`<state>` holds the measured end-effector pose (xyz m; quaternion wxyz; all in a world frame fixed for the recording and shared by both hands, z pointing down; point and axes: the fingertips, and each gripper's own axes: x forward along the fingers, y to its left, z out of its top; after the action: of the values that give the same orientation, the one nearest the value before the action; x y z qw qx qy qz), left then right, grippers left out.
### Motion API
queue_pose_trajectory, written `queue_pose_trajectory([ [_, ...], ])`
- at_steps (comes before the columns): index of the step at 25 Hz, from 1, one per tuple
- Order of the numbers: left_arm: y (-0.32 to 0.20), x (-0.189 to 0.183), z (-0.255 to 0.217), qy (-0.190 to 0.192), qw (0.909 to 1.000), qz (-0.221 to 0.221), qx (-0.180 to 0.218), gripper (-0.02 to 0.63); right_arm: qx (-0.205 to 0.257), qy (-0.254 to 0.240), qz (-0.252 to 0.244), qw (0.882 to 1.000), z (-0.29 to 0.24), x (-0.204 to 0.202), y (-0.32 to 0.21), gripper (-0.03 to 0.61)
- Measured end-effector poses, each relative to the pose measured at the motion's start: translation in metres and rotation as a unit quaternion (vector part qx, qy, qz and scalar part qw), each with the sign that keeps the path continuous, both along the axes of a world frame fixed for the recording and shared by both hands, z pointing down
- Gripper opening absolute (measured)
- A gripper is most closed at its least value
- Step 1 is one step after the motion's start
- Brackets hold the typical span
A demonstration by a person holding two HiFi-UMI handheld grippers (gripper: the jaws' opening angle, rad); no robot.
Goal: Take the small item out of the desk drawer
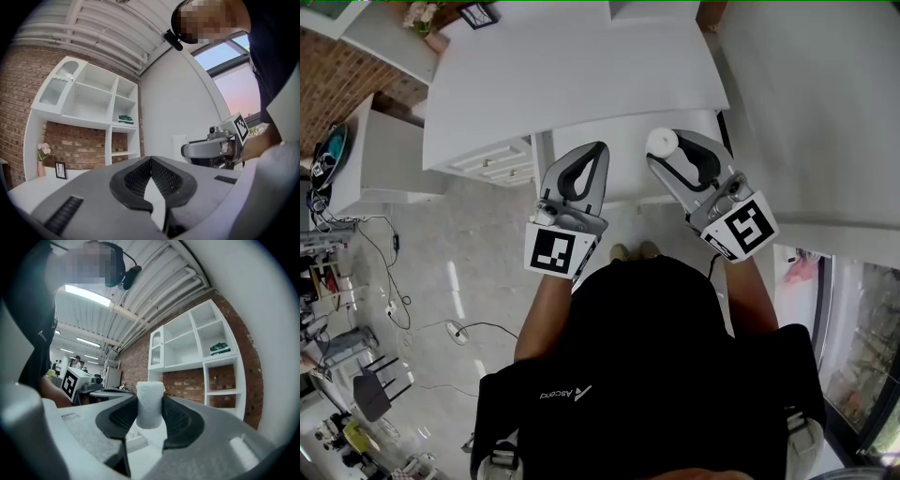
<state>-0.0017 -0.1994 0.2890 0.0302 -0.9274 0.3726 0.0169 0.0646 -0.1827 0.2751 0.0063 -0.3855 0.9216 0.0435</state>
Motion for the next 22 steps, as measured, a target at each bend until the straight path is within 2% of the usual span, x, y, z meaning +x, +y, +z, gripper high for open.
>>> queue_pose_trajectory([
  [4, 0.005, 0.006, -0.012, 0.011, 0.9998, -0.001, 0.017, -0.002, 0.015, -0.007, 0.005, 1.0, -0.005, 0.004, 0.007, 0.161],
  [9, 0.012, 0.003, -0.009, -0.008, 0.9999, -0.006, 0.007, -0.002, 0.019, -0.012, 0.004, 1.0, -0.009, 0.004, 0.013, 0.16],
  [16, 0.013, 0.004, -0.009, -0.008, 0.9999, -0.008, 0.009, -0.002, 0.019, -0.015, 0.002, 1.0, -0.008, 0.004, 0.013, 0.16],
  [19, 0.011, 0.008, -0.015, 0.006, 0.9998, -0.004, 0.02, -0.002, 0.019, -0.015, 0.001, 1.0, -0.008, 0.006, 0.011, 0.16],
  [22, 0.011, 0.009, -0.009, -0.004, 0.9999, -0.007, 0.01, -0.002, 0.017, -0.015, 0.003, 1.0, -0.007, 0.008, 0.011, 0.16],
])
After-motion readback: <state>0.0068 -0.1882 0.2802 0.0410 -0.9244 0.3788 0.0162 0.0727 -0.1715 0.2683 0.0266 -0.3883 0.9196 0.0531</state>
